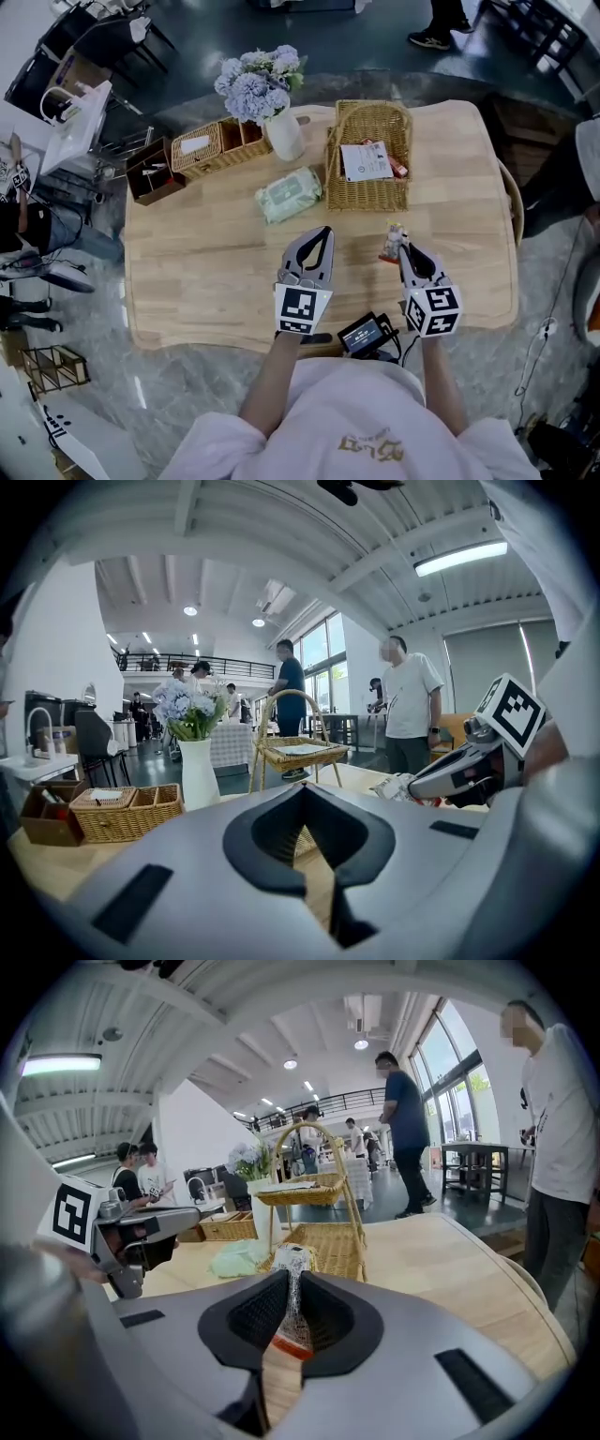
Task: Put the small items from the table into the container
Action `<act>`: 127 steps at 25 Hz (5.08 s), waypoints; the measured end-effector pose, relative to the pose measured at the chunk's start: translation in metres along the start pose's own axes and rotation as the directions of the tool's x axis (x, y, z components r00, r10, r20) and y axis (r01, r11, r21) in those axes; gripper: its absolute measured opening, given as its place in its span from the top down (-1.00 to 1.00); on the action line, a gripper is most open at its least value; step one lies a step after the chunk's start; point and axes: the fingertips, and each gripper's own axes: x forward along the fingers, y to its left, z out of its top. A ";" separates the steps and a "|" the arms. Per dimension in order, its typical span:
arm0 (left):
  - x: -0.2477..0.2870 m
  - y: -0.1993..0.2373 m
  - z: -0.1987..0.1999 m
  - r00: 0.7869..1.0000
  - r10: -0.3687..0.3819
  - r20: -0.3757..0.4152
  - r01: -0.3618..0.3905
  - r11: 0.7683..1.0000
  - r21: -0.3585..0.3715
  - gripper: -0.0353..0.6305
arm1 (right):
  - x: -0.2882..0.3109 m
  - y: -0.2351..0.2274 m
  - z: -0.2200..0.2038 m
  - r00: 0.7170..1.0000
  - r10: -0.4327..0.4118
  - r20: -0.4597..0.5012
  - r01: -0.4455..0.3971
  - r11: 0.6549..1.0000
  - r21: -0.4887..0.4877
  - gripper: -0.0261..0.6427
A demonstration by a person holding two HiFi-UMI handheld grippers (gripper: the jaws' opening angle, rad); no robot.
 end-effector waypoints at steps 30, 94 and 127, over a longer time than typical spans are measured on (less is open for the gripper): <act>0.007 0.055 0.064 0.988 0.081 0.132 -0.090 0.994 0.063 0.92 | 0.023 0.017 0.148 0.969 0.070 0.238 -0.061 0.997 -0.043 0.75; -0.016 0.039 0.088 0.986 0.091 0.140 -0.109 0.986 0.125 0.92 | 0.014 0.002 0.154 0.939 -0.107 0.327 0.147 0.984 -0.100 0.49; -0.063 0.020 0.121 0.969 0.136 0.207 -0.164 0.978 0.125 0.92 | -0.061 0.061 0.149 0.924 0.071 0.377 0.000 0.983 -0.185 0.87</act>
